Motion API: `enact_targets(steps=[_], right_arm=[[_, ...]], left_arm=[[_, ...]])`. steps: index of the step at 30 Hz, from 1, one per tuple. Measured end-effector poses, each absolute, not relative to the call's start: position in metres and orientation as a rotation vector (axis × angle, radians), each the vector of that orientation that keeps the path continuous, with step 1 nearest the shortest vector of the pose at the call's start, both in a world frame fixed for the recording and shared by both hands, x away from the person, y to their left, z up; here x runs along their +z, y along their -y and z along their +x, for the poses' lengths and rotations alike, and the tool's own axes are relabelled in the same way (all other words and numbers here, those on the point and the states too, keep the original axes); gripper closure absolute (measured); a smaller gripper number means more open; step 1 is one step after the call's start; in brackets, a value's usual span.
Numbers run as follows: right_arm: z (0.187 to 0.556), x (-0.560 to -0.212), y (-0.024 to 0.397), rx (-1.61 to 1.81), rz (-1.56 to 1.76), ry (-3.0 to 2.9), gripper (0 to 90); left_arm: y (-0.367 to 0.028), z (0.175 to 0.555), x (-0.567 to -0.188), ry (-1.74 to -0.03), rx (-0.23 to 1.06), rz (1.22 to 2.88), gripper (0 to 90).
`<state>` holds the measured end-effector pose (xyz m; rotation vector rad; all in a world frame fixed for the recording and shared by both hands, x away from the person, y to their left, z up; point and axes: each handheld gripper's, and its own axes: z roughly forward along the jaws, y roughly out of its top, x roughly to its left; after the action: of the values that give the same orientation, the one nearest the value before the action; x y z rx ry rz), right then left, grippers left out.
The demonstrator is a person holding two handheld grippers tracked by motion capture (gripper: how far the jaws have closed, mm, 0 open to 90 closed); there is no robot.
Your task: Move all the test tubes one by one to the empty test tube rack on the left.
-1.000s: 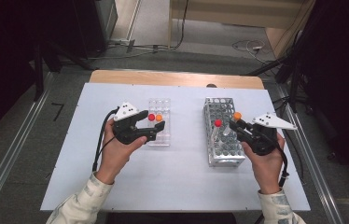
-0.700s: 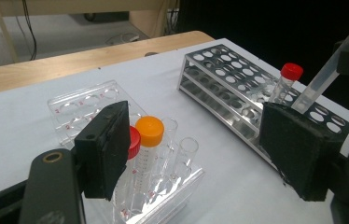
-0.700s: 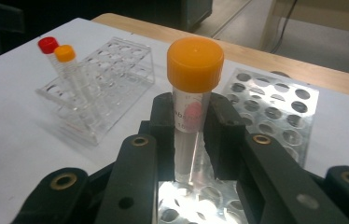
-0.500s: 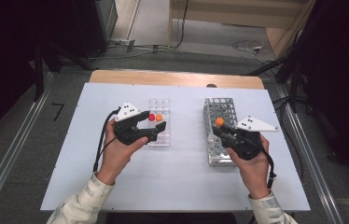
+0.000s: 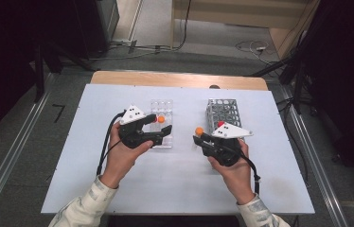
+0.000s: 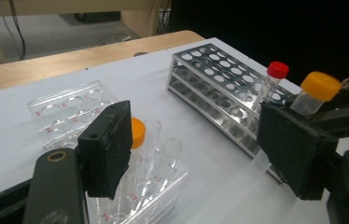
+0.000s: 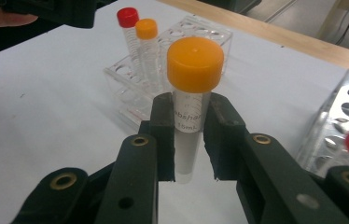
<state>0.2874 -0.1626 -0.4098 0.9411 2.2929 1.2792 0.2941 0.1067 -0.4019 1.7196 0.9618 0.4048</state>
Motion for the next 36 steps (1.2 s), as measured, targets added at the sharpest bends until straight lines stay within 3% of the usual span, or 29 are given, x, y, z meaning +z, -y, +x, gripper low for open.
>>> enact_targets(steps=[12, 17, 29, 36], right_arm=[[0.291, -0.424, 0.136, 1.269, 0.907, -2.351, 72.2], [0.289, -0.427, 0.126, 1.278, 0.88, -2.367, 72.2], [0.284, -0.426, 0.116, 1.289, 0.843, -2.381, 72.2], [0.284, -0.426, 0.117, 1.287, 0.844, -2.384, 71.6]], left_arm=[[-0.087, 0.287, -0.406, -0.863, 0.315, 1.759, 33.4], [-0.081, 0.283, -0.408, -0.829, 0.308, 1.772, 41.0], [-0.075, 0.281, -0.412, -0.81, 0.301, 1.795, 68.4], [-0.075, 0.281, -0.412, -0.811, 0.316, 1.802, 70.6]])
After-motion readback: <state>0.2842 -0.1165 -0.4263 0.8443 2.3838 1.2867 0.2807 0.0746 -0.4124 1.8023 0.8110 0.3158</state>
